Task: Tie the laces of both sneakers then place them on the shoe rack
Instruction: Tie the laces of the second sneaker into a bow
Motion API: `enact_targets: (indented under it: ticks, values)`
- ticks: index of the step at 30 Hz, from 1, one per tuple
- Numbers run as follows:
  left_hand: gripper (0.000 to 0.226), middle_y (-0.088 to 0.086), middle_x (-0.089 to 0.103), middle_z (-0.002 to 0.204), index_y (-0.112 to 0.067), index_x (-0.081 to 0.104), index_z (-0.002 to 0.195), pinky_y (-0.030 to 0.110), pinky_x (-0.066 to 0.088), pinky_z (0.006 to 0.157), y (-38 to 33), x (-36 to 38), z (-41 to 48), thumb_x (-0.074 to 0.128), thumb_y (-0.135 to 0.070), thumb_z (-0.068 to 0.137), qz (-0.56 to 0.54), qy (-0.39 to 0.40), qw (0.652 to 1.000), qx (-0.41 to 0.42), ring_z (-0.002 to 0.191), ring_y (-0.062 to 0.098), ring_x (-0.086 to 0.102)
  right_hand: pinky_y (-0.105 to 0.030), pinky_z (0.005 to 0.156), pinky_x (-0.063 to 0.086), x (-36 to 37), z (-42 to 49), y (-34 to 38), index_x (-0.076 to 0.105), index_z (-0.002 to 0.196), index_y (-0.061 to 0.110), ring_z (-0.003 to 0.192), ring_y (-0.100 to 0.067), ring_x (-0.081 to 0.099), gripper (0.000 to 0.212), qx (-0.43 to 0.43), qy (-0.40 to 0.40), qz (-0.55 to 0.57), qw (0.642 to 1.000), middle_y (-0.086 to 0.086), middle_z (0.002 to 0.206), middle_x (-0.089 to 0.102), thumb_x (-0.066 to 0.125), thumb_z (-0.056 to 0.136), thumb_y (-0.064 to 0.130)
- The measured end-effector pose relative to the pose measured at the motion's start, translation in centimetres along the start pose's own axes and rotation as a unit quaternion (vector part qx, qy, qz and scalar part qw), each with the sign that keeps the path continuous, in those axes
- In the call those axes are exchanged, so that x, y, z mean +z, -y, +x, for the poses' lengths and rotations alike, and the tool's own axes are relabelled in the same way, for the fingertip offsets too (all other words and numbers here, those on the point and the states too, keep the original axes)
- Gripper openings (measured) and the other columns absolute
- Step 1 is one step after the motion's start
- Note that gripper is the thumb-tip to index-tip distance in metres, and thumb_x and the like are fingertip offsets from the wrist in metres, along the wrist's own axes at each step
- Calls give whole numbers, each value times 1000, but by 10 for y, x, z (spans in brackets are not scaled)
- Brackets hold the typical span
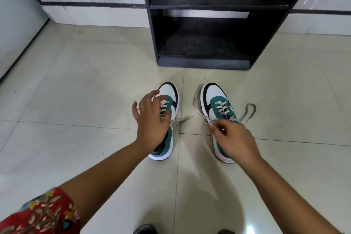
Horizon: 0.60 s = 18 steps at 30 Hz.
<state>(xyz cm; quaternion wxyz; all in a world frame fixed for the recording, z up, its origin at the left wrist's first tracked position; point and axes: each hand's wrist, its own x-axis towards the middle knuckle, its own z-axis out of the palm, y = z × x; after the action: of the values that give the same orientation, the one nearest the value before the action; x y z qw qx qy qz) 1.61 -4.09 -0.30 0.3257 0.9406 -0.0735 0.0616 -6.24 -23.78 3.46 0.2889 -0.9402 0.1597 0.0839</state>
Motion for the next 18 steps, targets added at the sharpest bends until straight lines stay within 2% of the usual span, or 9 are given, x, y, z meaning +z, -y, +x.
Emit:
enact_targets:
  ticks: [1, 3, 5, 7, 8, 11, 14, 18]
  values:
    - [29, -3, 47, 134, -25, 57, 112, 47, 8, 112, -10, 4, 3, 52, -28, 84, 6, 16, 999, 37, 128, 17, 38, -30, 67, 45, -7, 2, -8, 64, 94, 23, 87, -23, 62, 18, 12, -43, 10, 999, 1, 97, 70, 52, 89, 34]
    - [25, -6, 55, 125, -27, 59, 107, 42, 11, 111, -30, 16, 6, 49, -30, 84, 2, 62, 992, 108, 123, 16, 45, -30, 71, 42, -13, 9, -31, 60, 99, 24, 97, -22, 59, 15, 32, -101, 42, 994, 1, 107, 65, 58, 85, 27]
    - [23, -9, 61, 116, -27, 59, 105, 44, 11, 111, -48, 29, 5, 49, -30, 85, 3, 106, 983, 151, 116, 15, 52, -34, 81, 46, -9, 19, -51, 54, 112, 24, 106, -22, 56, 34, 63, -84, 85, 991, 0, 119, 58, 64, 80, 23]
    - [26, -9, 62, 117, -27, 56, 112, 44, 3, 114, -59, 42, 3, 48, -30, 88, 23, 140, 975, 174, 115, 12, 52, -44, 91, 49, 1, 25, -63, 52, 118, 22, 109, -24, 58, 43, 93, -43, 157, 982, -4, 122, 56, 65, 77, 18]
    - [29, -9, 60, 122, -27, 53, 118, 41, 6, 115, -61, 49, 3, 49, -30, 90, 18, 167, 970, 175, 117, 12, 51, -47, 93, 49, 6, 26, -67, 53, 117, 21, 108, -25, 59, 42, 97, -39, 182, 978, -5, 121, 55, 64, 77, 14]
    - [40, -3, 54, 134, -25, 44, 132, 30, 33, 105, -62, 65, -1, 50, -26, 92, -79, 256, 957, 116, 124, 16, 47, -44, 93, 50, 18, 20, -72, 54, 117, 19, 103, -24, 61, 42, 87, -46, 206, 974, -6, 121, 52, 59, 78, 5]
    - [32, -3, 58, 129, -22, 51, 125, 30, 40, 100, -54, 76, -6, 49, -23, 93, -90, 253, 957, 114, 119, 15, 51, -36, 91, 50, 23, 12, -72, 51, 119, 19, 100, -20, 61, 38, 83, -46, 230, 969, -2, 122, 48, 61, 83, 9]
    - [13, -6, 62, 113, -19, 58, 103, 31, 45, 91, -51, 81, -7, 53, -20, 91, -75, 208, 968, 117, 107, 13, 56, -27, 74, 46, 20, 11, -77, 57, 107, 22, 89, -13, 62, 19, 70, -70, 173, 980, 6, 111, 58, 57, 89, 27]
